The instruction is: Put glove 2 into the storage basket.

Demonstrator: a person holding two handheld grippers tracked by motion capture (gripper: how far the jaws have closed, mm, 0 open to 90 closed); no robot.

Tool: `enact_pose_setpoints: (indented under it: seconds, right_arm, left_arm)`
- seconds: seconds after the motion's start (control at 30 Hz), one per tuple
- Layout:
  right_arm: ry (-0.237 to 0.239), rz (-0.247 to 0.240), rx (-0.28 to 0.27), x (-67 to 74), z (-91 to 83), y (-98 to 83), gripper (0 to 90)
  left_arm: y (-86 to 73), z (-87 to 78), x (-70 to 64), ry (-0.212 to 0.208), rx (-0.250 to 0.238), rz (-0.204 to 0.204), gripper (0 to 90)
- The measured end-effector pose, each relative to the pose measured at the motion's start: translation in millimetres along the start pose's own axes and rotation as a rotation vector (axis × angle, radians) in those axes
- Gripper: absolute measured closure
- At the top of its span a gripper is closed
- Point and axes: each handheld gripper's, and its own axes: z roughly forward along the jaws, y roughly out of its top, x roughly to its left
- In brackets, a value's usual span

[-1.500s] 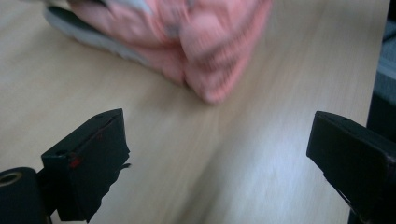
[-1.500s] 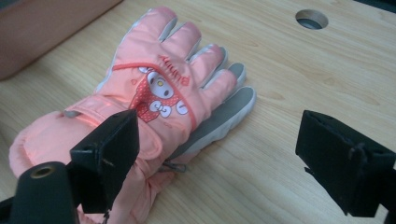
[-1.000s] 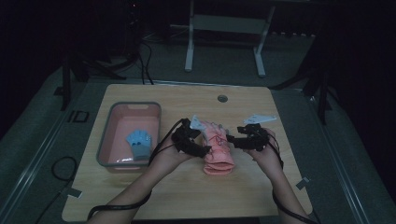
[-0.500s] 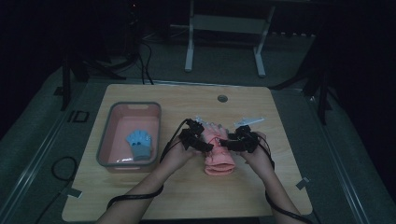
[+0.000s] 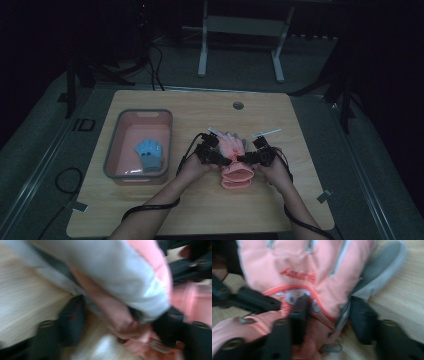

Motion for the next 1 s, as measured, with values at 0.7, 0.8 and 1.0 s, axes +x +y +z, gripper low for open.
enact_pose_setpoints:
  seconds: [0.7, 0.8, 1.0]
  right_arm:
    - [-0.059, -0.074, -0.134, 43.7, -39.2, 20.3, 76.3]
    - [-0.054, -0.085, -0.147, 53.5, -45.0, 27.2, 76.3]
    - [-0.040, -0.104, -0.170, 73.6, -50.8, 43.3, 76.3]
  left_arm:
    - [16.5, -58.6, -23.1, -0.023, -0.028, 0.071, 66.1]
    - [19.8, -73.4, -26.9, -0.007, -0.021, 0.089, 66.1]
    - [23.9, -104.5, -29.6, 0.027, -0.014, 0.111, 66.1]
